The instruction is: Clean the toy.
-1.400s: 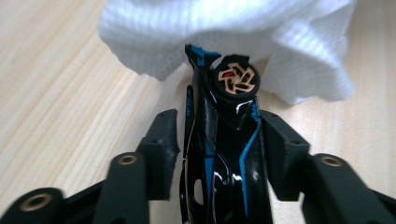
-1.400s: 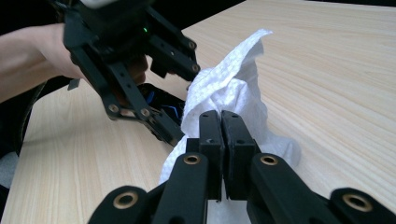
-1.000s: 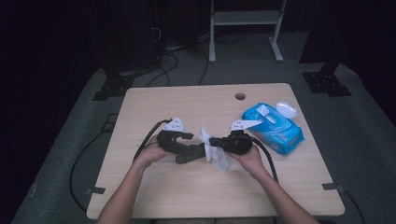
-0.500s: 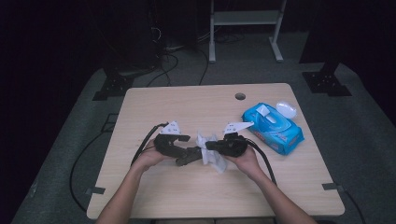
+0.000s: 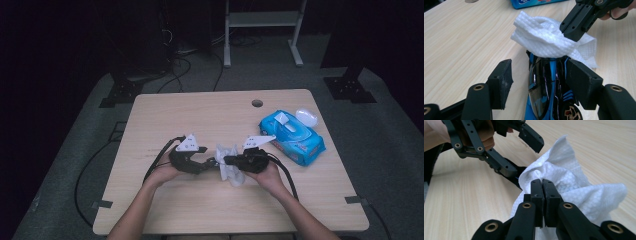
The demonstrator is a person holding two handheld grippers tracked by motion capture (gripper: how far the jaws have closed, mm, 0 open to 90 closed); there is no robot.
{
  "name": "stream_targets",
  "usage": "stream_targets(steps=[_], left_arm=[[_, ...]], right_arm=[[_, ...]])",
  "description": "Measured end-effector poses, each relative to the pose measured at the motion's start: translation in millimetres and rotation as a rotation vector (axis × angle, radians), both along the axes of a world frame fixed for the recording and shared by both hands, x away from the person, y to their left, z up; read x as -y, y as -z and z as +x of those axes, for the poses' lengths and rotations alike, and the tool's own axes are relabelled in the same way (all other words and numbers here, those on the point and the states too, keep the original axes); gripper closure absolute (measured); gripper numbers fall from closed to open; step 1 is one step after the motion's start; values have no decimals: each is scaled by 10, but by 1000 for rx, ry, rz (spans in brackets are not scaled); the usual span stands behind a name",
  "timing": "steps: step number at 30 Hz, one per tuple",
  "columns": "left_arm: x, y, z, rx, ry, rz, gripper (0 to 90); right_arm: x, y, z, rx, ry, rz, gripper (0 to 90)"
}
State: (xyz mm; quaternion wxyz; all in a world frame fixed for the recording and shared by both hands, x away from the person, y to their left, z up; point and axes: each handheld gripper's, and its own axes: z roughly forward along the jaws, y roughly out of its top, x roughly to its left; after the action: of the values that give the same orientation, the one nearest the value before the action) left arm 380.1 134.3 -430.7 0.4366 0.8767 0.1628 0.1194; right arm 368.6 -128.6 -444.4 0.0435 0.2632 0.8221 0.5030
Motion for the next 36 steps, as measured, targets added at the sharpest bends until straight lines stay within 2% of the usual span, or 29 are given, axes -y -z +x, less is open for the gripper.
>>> stream_targets(steps=[6, 8, 12, 20, 24, 27, 32, 36], left_arm=[[30, 19, -12, 9, 1, -2, 362], [36, 32, -15, -1, 2, 3, 348], [64, 64, -32, -2, 12, 11, 340], [131, 143, -26, -11, 20, 41, 340], [186, 190, -46, -10, 30, 72, 333], [233, 235, -57, -4, 36, 117, 327], [252, 272, -48, -11, 31, 119, 334], [240, 278, -57, -9, 28, 117, 334]], right_arm=[[6, 19, -30, 19, 20, -5, 871], [10, 28, -40, 17, 22, -6, 870], [9, 44, -71, 29, 21, -30, 871], [47, 126, -33, 3, 33, -33, 871], [63, 154, -29, 0, 40, -42, 871], [88, 177, -17, -8, 50, -44, 871], [161, 183, 27, -33, 65, -34, 870], [228, 141, 9, -36, 62, -24, 871]])
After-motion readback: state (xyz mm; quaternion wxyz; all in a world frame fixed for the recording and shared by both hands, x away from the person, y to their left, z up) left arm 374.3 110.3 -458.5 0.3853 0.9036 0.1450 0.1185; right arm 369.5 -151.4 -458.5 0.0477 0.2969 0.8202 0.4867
